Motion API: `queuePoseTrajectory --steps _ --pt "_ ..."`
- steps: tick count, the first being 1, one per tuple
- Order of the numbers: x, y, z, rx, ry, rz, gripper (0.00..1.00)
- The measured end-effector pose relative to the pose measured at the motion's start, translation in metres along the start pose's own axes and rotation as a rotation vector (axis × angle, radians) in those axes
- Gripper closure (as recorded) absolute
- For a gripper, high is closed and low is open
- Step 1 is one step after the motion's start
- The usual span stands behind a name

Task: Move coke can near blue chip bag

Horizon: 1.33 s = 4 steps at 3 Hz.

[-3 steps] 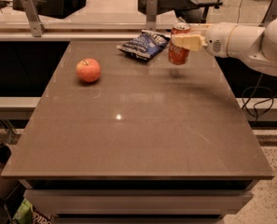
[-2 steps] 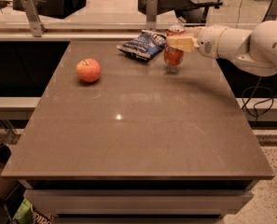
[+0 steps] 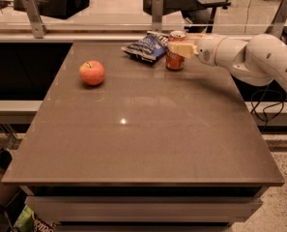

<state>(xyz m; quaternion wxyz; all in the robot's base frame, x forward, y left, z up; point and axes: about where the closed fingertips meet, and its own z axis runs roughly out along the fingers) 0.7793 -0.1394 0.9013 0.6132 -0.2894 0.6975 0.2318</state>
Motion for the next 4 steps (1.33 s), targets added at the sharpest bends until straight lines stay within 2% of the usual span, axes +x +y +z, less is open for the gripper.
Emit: queuePoseTrajectory --steps 1,4 --pt "0.0008 0.0018 0.0028 -0.004 0.0 0.0 0.86" --pt "0.0008 0.008 0.0099 -0.017 -0.001 0.002 0.17"
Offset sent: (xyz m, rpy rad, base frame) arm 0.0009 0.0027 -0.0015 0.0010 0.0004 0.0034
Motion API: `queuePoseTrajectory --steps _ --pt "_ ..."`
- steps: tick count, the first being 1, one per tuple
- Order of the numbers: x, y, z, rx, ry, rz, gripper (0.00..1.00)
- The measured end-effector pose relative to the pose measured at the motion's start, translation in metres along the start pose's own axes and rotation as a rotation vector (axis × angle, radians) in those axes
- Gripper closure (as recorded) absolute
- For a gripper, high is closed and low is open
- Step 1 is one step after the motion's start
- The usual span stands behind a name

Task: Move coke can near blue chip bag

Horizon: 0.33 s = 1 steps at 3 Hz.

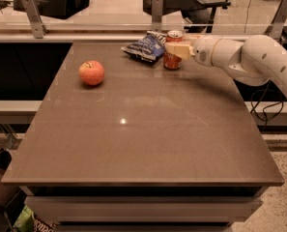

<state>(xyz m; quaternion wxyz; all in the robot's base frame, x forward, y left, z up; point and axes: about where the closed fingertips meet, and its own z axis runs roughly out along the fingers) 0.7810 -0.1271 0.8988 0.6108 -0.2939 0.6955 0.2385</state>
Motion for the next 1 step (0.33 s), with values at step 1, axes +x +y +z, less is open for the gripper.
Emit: queuePoseTrajectory --steps 1 --pt "0.0 0.0021 0.0024 -0.004 0.0 0.0 0.0"
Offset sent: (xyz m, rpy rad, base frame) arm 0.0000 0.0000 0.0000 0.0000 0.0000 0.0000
